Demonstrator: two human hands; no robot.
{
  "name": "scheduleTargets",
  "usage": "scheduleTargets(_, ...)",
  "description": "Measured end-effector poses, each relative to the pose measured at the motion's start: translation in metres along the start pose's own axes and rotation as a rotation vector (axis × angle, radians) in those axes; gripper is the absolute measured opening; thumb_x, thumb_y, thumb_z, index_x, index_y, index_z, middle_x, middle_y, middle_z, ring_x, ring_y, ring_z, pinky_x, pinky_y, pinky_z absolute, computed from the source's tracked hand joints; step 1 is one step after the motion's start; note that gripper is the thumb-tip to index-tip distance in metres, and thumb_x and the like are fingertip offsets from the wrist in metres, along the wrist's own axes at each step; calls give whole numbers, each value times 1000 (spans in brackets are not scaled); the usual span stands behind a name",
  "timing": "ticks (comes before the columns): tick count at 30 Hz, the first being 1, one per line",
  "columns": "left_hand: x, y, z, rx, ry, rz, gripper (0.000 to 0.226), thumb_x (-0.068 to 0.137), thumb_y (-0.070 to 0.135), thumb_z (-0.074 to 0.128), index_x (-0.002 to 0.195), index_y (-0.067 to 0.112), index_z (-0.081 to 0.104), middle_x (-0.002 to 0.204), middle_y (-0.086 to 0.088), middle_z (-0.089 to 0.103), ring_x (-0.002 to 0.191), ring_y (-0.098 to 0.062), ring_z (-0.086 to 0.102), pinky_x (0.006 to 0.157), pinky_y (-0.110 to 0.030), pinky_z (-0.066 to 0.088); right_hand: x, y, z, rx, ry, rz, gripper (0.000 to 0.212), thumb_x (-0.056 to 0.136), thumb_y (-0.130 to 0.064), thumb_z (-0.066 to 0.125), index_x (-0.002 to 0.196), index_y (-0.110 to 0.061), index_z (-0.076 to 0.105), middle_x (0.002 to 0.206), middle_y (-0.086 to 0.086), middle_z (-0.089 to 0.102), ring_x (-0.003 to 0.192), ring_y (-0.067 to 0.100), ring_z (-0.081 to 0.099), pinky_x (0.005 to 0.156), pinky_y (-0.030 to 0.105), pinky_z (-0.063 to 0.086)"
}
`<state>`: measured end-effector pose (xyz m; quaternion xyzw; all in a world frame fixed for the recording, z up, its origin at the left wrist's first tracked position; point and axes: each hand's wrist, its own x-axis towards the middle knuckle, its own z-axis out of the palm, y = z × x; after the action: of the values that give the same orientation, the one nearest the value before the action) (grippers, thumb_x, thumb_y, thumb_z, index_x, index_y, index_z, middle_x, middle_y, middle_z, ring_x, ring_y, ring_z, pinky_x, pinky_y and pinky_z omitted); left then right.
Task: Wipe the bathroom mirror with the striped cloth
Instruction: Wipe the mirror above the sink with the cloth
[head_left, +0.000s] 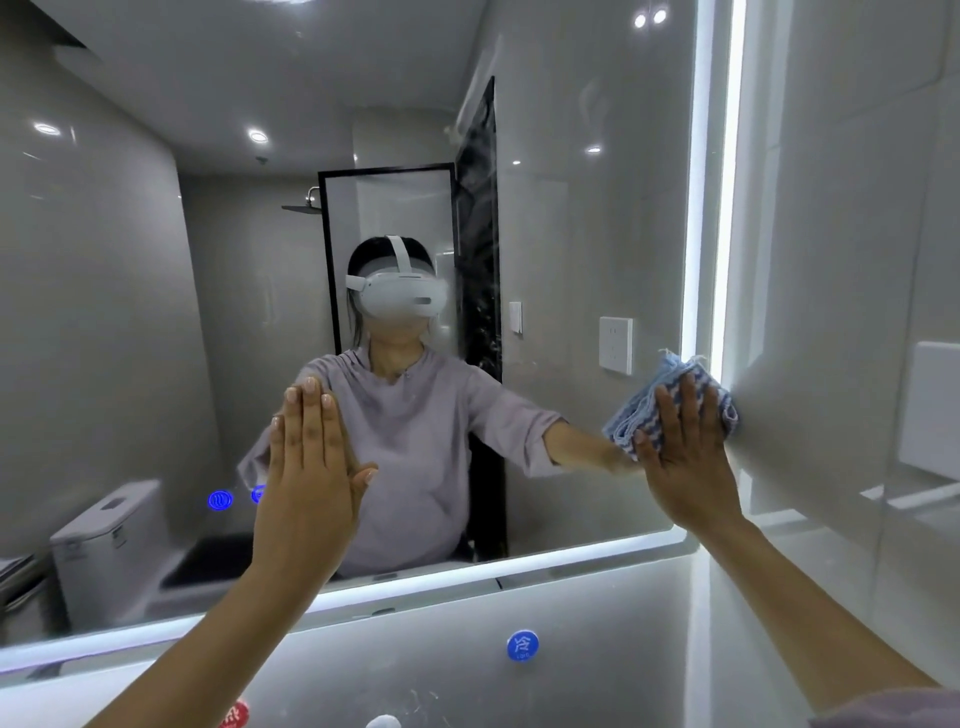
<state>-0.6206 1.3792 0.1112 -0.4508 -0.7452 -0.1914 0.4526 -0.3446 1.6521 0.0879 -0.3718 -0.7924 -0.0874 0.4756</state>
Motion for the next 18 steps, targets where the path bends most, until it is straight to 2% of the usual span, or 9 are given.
scheduleTargets(3, 0, 1, -3, -1, 2, 5, 76, 93, 46, 22, 142, -12, 16, 152, -31, 14, 142, -43, 12, 112, -54, 24, 5, -8, 2, -11, 10, 59, 72, 96, -58, 9, 150, -12, 18, 158, 18, 7, 146, 36, 1, 118, 53, 1)
scheduleTargets(5, 0, 1, -5, 7, -6, 6, 76, 92, 45, 23, 142, -12, 19, 150, -32, 17, 140, -45, 15, 111, -55, 27, 11, -19, 5, -21, 2, 101, 70, 96, -57, 11, 151, -15, 13, 159, 17, 6, 146, 35, 0, 116, 58, 4)
scheduleTargets(9, 0, 3, -9, 18, -33, -4, 75, 91, 44, 23, 139, -13, 26, 148, -33, 21, 138, -46, 20, 110, -55, 29, 24, -51, 8, -51, 37, -19, 68, 96, -58, 9, 150, -23, -10, 159, 6, -14, 146, 35, -9, 117, 53, -6)
scheduleTargets(13, 3, 2, -10, 24, -38, -2, 74, 92, 44, 23, 138, -14, 28, 147, -33, 24, 137, -46, 22, 109, -55, 30, 27, -87, 9, -69, 42, -128, 72, 96, -59, 10, 150, -13, -5, 158, 12, -14, 144, 40, -11, 117, 51, -11)
scheduleTargets(18, 2, 4, -13, 24, -75, -25, 75, 90, 43, 23, 138, -14, 28, 148, -33, 23, 137, -46, 21, 111, -54, 28, 19, -141, 12, -56, 34, -224, 72, 95, -58, 13, 147, -22, -21, 151, 2, -37, 142, 33, -26, 113, 48, -22)
